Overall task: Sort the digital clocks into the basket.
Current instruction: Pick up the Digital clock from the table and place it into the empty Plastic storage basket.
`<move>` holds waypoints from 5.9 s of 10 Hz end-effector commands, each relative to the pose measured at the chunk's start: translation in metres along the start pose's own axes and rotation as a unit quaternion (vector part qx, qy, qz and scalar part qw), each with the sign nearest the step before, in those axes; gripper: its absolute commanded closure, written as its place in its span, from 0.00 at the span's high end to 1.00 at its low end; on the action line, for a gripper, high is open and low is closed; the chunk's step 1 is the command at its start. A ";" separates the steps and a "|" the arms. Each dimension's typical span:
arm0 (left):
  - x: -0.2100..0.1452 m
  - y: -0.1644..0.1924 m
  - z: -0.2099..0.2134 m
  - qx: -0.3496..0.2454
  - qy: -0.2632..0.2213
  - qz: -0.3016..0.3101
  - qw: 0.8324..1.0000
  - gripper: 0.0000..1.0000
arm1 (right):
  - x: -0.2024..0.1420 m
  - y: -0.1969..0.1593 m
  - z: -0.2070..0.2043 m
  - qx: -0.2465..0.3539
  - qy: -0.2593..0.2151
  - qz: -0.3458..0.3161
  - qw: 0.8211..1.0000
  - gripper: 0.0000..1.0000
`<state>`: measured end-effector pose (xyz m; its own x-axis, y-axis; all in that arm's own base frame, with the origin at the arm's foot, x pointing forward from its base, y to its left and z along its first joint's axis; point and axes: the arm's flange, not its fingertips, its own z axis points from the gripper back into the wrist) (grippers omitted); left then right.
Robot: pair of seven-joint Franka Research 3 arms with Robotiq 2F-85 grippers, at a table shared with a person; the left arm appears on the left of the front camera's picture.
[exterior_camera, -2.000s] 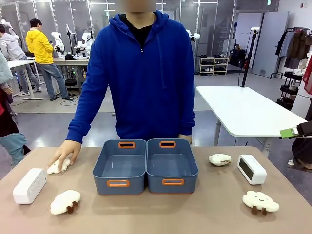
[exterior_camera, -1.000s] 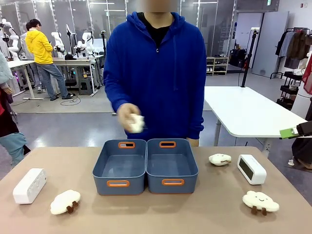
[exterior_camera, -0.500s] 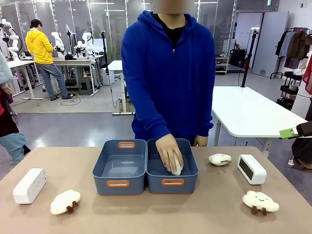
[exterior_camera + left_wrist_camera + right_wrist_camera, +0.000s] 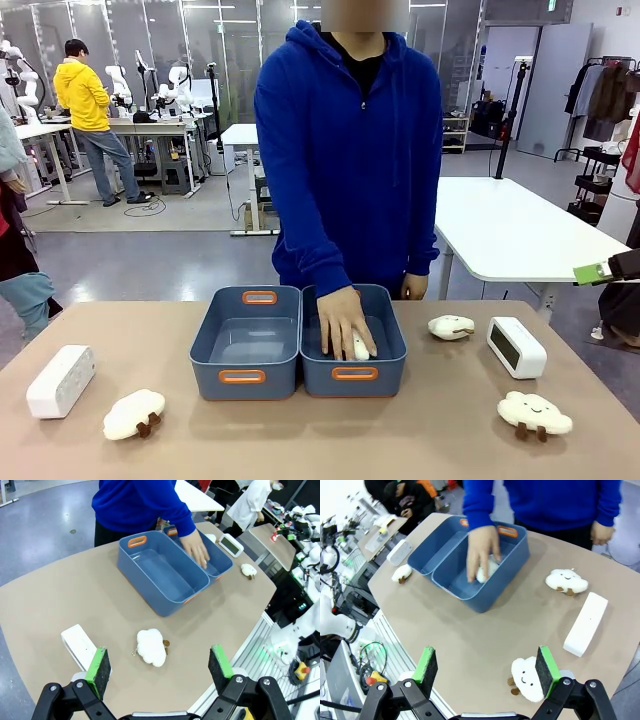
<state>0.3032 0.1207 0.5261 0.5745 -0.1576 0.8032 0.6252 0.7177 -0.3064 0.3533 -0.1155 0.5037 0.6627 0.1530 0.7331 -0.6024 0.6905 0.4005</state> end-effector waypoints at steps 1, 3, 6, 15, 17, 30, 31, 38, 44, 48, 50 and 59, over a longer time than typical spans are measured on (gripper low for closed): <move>0.001 0.002 0.001 -0.010 -0.004 -0.008 1.000 1.00 | 0.025 -0.005 -0.024 -0.068 0.046 -0.071 0.994 1.00; 0.001 0.002 0.001 -0.010 -0.004 -0.008 1.000 1.00 | 0.056 -0.034 -0.069 -0.146 0.088 -0.151 0.974 1.00; 0.001 0.002 0.001 -0.010 -0.004 -0.008 1.000 1.00 | 0.082 -0.082 -0.127 -0.264 0.129 -0.202 0.934 1.00; 0.001 0.002 0.001 -0.010 -0.004 -0.008 1.000 1.00 | 0.052 -0.147 -0.235 -0.328 0.265 -0.207 0.883 1.00; 0.001 0.002 0.001 -0.010 -0.004 -0.008 1.000 1.00 | 0.036 -0.152 -0.255 -0.323 0.293 -0.220 0.873 1.00; 0.001 0.002 0.001 -0.010 -0.004 -0.008 1.000 1.00 | 0.055 -0.117 -0.189 -0.271 0.280 -0.199 0.899 0.04; 0.001 0.002 0.001 -0.010 -0.004 -0.008 1.000 1.00 | 0.057 -0.104 -0.164 -0.281 0.291 -0.168 0.899 0.04; 0.001 0.002 0.001 -0.010 -0.004 -0.008 1.000 1.00 | -0.021 -0.069 0.053 -0.137 0.181 -0.056 0.972 0.04; 0.001 0.002 0.001 -0.010 -0.004 -0.008 1.000 1.00 | -0.012 -0.062 0.043 -0.110 0.176 -0.040 0.977 0.04; 0.001 0.002 0.001 -0.010 -0.004 -0.008 1.000 1.00 | 0.015 -0.040 0.026 -0.122 0.204 -0.010 0.971 0.04; 0.001 0.002 0.001 -0.010 -0.004 -0.008 1.000 1.00 | 0.021 -0.029 0.020 -0.128 0.218 0.006 0.967 0.04; 0.001 0.002 0.001 -0.010 -0.004 -0.008 1.000 1.00 | 0.109 0.143 -0.132 -0.080 0.245 0.228 0.939 0.04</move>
<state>0.3034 0.1206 0.5257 0.5758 -0.1607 0.8016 0.6260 0.7174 -0.3058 0.3738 0.0596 0.5730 0.5148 0.7349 0.4414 -0.8247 0.5651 0.0210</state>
